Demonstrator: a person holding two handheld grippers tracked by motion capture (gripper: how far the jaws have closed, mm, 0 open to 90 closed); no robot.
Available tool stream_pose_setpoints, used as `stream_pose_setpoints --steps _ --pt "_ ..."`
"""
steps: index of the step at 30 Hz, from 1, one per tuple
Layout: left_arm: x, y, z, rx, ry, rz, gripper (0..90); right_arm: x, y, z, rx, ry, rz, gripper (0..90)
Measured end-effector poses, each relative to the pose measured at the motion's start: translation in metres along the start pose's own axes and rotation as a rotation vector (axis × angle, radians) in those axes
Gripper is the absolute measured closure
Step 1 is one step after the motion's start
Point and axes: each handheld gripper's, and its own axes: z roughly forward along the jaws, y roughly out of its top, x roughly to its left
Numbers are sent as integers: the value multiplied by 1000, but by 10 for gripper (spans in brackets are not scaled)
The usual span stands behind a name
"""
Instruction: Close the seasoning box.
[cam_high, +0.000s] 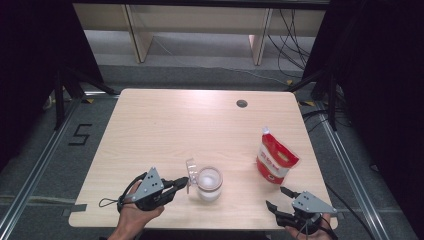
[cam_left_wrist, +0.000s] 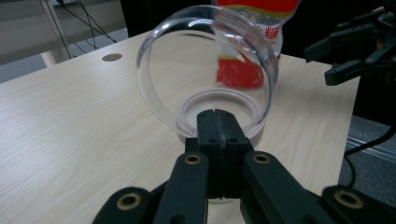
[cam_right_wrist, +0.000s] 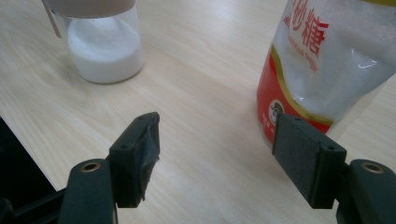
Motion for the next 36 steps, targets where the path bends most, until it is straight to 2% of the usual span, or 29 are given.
stream_pose_setpoints --steps 2,4,6,7,11,12,15,17,18,19,20,22,23,25,27,28,29,30,31,36 --pt "0 1 0 6 2 9 893 1 0 0 2 -5 8 328" --pt "0 2 1 9 -5 17 893 -1 0 0 -10 -15 -11 328" --pt "0 2 2 9 -4 19 892 0 0 0 -7 -13 -10 328" --pt "1 2 2 8 -3 19 891 1 0 0 5 0 10 328" --pt "1 3 3 2 -1 19 886 0 0 1 2 5 -4 328" --pt "1 3 5 -6 -10 12 886 1 0 1 4 4 7 328" --pt "0 5 5 8 -6 34 886 0 1 1 -4 -9 -9 328" --pt "-1 6 7 9 -11 35 885 1 1 1 4 3 3 328" --pt "-1 6 9 3 -16 42 883 0 1 1 -4 -13 -12 328" --pt "-3 7 10 9 -13 33 880 0 1 2 -10 -19 -30 328" --pt "-3 7 11 12 -17 40 877 1 1 2 -9 -12 -12 328" --pt "-4 6 12 13 -19 17 862 1 1 2 -3 -3 -5 328" --pt "-4 6 12 14 -20 13 843 0 1 1 -8 -16 -12 328" --pt "-3 6 11 9 -25 17 787 0 1 1 -8 -8 -11 328" --pt "-1 5 9 17 -21 -11 698 2 1 1 -2 -1 -1 328" --pt "0 5 7 18 -20 -22 658 1 1 2 -11 -7 -16 328" --pt "0 4 7 1 -19 -66 605 0 1 2 -13 -9 -24 328" --pt "2 5 5 8 -16 -62 567 0 1 2 -8 -4 -28 328" --pt "2 4 3 4 -15 -72 540 2 1 2 -1 7 -12 328" --pt "5 1 -4 24 10 -108 374 0 2 2 -10 -3 -17 327"
